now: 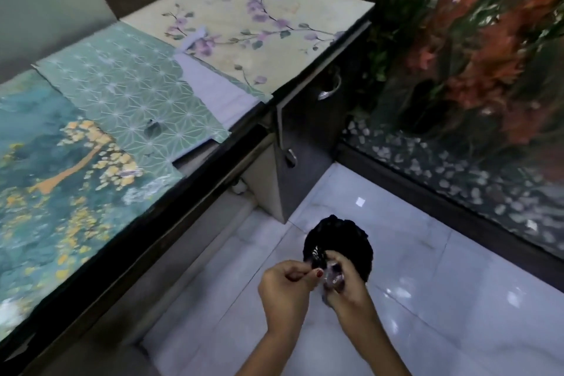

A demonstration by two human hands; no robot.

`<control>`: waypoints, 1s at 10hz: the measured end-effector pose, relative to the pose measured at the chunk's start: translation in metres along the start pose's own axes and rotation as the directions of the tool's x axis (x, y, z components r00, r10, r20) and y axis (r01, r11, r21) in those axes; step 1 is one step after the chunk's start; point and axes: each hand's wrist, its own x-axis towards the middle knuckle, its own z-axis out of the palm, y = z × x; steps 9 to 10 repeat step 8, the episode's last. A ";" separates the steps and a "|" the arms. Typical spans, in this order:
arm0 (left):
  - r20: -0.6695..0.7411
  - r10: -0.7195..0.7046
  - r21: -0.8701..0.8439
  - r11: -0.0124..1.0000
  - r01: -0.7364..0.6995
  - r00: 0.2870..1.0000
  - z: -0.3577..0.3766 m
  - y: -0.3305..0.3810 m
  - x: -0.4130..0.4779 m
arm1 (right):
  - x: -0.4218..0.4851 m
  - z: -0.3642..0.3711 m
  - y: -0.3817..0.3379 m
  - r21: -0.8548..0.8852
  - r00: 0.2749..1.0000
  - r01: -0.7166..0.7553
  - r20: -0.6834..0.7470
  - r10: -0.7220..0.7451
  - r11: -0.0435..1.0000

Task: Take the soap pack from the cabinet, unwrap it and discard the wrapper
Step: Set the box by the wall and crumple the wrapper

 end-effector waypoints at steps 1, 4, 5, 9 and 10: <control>0.198 0.015 0.079 0.996 -0.031 0.980 0.037 -0.029 0.050 | 0.047 -0.014 0.043 0.178 0.985 -0.131 -0.089 0.148 0.975; 0.212 -0.057 0.371 0.928 -0.026 0.976 0.062 -0.088 0.176 | 0.186 -0.038 0.166 -0.027 0.818 -0.356 -0.492 0.297 0.934; 0.313 -0.028 0.392 0.914 -0.102 0.949 0.063 -0.119 0.199 | 0.221 -0.037 0.219 -0.243 0.785 -0.476 -0.550 0.285 0.845; 0.244 -0.107 0.378 0.926 0.007 0.964 0.020 -0.181 0.197 | 0.254 -0.038 0.260 -0.333 0.800 -0.520 -0.513 0.311 0.787; 0.244 -0.107 0.378 0.926 0.007 0.964 0.020 -0.181 0.197 | 0.254 -0.038 0.260 -0.333 0.800 -0.520 -0.513 0.311 0.787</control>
